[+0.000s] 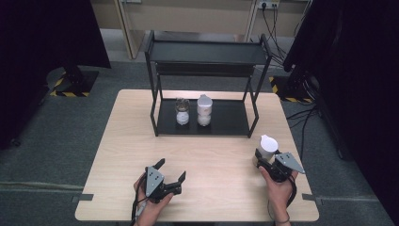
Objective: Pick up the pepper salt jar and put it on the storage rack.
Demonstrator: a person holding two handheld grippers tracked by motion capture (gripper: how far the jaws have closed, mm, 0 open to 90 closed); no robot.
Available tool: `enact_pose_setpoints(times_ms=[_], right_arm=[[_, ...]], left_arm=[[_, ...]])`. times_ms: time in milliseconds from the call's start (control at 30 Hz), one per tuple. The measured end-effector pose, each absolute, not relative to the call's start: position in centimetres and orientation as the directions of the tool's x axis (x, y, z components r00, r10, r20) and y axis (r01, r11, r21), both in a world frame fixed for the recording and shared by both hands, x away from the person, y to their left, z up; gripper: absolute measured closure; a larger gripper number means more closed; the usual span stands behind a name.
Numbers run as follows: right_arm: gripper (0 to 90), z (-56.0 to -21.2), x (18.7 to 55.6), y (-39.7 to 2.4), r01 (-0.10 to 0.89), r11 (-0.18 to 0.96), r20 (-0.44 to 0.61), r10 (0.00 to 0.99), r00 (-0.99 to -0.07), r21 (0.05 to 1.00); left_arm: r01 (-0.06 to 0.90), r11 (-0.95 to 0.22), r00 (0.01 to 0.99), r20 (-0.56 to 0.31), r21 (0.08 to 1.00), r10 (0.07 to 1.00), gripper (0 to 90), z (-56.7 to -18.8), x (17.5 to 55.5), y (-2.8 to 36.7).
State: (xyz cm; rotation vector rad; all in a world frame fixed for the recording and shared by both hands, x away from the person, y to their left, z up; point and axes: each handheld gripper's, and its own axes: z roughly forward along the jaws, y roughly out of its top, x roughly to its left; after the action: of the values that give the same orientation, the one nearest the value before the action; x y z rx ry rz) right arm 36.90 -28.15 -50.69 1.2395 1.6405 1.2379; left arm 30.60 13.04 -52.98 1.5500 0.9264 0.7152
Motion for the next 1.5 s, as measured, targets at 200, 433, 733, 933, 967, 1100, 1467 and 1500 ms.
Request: enact_pose_setpoints(times_ms=[200,433,733,933,967,1100,1467,1500], right_arm=[[30.8,-49.5,36.2,-27.6,0.232,0.060,0.012,0.955,-0.298,0.971],[30.9,-48.1,35.9,-26.1,0.192,0.059,0.008,0.944,-0.329,0.980],[30.9,-46.8,36.5,-24.2,0.160,0.050,0.010,0.935,-0.355,0.986],[30.9,-45.9,37.2,-23.3,0.146,0.050,0.006,0.931,-0.364,0.988],[30.9,-45.7,37.4,-23.2,0.144,0.052,0.005,0.930,-0.367,0.988],[30.9,-45.4,37.8,-22.7,0.141,0.054,0.002,0.928,-0.372,0.989],[30.9,-44.3,39.6,-21.1,0.133,0.057,-0.001,0.921,-0.389,0.989],[30.9,-44.3,39.7,-20.9,0.133,0.057,-0.001,0.921,-0.390,0.989]], left_arm=[[0.176,-0.053,0.505,-0.044,0.983,0.862,7.6,-53.0,30.6,13.0],[0.174,-0.056,0.506,-0.040,0.983,0.861,7.6,-53.0,30.6,13.0],[0.173,-0.056,0.507,-0.040,0.983,0.861,7.6,-53.0,30.6,13.0],[0.173,-0.053,0.507,-0.043,0.983,0.861,7.6,-53.0,30.6,13.0],[0.173,-0.053,0.507,-0.043,0.983,0.861,7.6,-53.0,30.6,13.0],[0.174,-0.052,0.507,-0.044,0.983,0.861,7.5,-53.0,30.6,13.1],[0.176,-0.050,0.508,-0.047,0.983,0.860,7.4,-53.0,30.6,13.1],[0.176,-0.050,0.508,-0.047,0.983,0.860,7.4,-53.0,30.6,13.1]])
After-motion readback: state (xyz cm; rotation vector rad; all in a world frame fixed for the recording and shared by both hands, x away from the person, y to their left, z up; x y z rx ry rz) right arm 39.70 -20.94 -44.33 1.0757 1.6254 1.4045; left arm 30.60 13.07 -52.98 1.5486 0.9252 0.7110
